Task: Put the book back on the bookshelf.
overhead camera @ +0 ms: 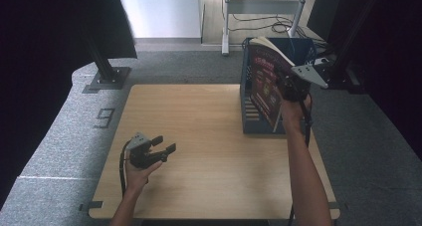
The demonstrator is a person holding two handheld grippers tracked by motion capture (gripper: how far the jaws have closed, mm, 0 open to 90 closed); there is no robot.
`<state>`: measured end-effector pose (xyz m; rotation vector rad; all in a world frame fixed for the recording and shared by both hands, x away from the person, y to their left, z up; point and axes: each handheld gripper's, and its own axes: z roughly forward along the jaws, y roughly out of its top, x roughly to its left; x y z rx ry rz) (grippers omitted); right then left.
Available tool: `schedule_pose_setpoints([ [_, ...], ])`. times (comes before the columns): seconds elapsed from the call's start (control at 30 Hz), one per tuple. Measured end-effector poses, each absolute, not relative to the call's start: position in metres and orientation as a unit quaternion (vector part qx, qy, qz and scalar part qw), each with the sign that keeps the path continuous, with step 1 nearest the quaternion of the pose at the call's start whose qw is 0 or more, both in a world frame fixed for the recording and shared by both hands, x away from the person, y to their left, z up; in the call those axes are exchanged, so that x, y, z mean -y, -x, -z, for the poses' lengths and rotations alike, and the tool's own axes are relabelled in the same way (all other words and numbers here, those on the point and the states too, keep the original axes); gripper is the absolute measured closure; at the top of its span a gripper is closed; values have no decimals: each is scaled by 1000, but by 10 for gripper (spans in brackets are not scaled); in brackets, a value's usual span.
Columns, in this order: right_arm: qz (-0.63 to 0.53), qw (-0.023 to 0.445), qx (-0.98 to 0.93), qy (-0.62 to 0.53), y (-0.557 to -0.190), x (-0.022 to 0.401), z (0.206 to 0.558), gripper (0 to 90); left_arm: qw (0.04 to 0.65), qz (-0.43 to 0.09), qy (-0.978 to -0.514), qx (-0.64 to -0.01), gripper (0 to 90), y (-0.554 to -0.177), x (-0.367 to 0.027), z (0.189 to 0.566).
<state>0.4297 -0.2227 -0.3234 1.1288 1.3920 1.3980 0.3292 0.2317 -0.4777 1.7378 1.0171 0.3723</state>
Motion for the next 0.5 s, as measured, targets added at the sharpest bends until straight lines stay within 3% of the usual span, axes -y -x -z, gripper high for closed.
schedule_pose_setpoints([
  [0.5, -556, 428, -535, -471, -449, 223, 328, 814, 520, -153, -725, -425, 298, -330, -234, 479],
])
